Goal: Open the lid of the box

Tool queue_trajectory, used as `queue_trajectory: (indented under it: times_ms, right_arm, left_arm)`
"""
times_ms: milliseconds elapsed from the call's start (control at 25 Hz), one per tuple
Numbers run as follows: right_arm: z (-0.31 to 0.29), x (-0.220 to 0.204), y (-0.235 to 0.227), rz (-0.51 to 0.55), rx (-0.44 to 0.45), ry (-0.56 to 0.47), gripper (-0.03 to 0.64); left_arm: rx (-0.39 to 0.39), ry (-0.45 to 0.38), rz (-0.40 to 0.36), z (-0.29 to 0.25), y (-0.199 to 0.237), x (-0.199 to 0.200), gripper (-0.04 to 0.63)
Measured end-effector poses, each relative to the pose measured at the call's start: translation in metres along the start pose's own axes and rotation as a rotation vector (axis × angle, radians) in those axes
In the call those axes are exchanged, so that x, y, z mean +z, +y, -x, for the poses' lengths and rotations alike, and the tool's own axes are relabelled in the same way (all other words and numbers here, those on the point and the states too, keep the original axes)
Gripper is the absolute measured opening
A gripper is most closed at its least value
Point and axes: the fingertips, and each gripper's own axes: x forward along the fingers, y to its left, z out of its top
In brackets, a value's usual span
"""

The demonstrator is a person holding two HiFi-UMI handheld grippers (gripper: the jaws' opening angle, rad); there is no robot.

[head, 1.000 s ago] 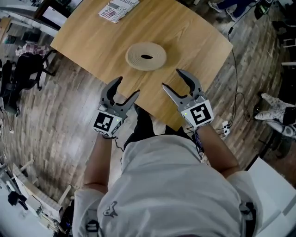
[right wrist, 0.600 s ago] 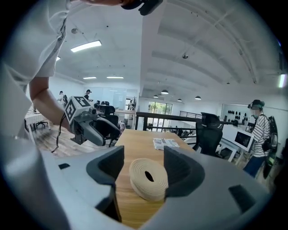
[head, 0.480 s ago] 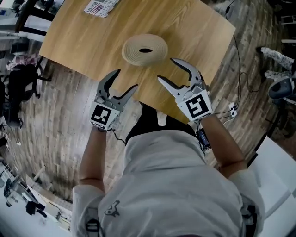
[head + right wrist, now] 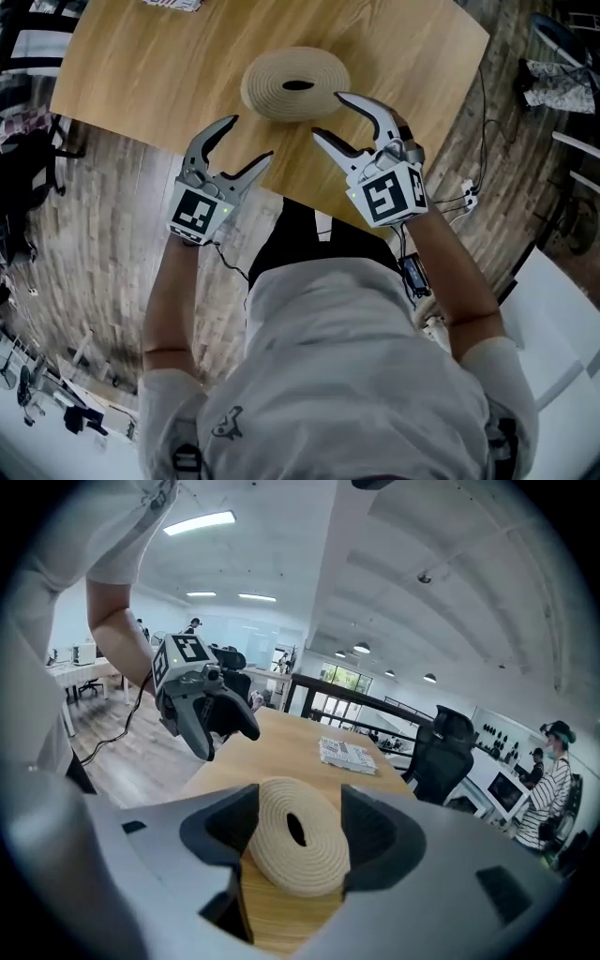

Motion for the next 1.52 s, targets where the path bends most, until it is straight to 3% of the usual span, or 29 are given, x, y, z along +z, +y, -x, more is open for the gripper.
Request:
queue_trajectory:
  times_ms: [280, 480, 1000, 1280, 1520]
  right_arm:
    - [-0.038, -0.034, 0.004, 0.061, 0.014, 0.094, 0.284]
    - [-0.063, -0.049, 0.006, 0.117, 0.036, 0.162, 0.282]
    - [-0.115, -0.077, 0.007, 0.267, 0.116, 0.269, 0.267]
    - [-0.128, -0.078, 0.002, 0.341, 0.130, 0.275, 0.239]
    - [-0.137, -0.076, 0.003, 0.392, 0.097, 0.258, 0.181]
  left_arm:
    - [-0.062, 0.060, -0.037, -0.020, 0.017, -0.040, 0.347]
    - [-0.081, 0.106, -0.015, -0.028, 0.030, -0.069, 0.351]
    - [-0.190, 0.190, -0.069, -0.068, 0.058, -0.118, 0.359]
    - [-0.255, 0.179, -0.117, -0.090, 0.063, -0.121, 0.366]
    - [-0.277, 0.157, -0.106, -0.103, 0.064, -0.115, 0.368]
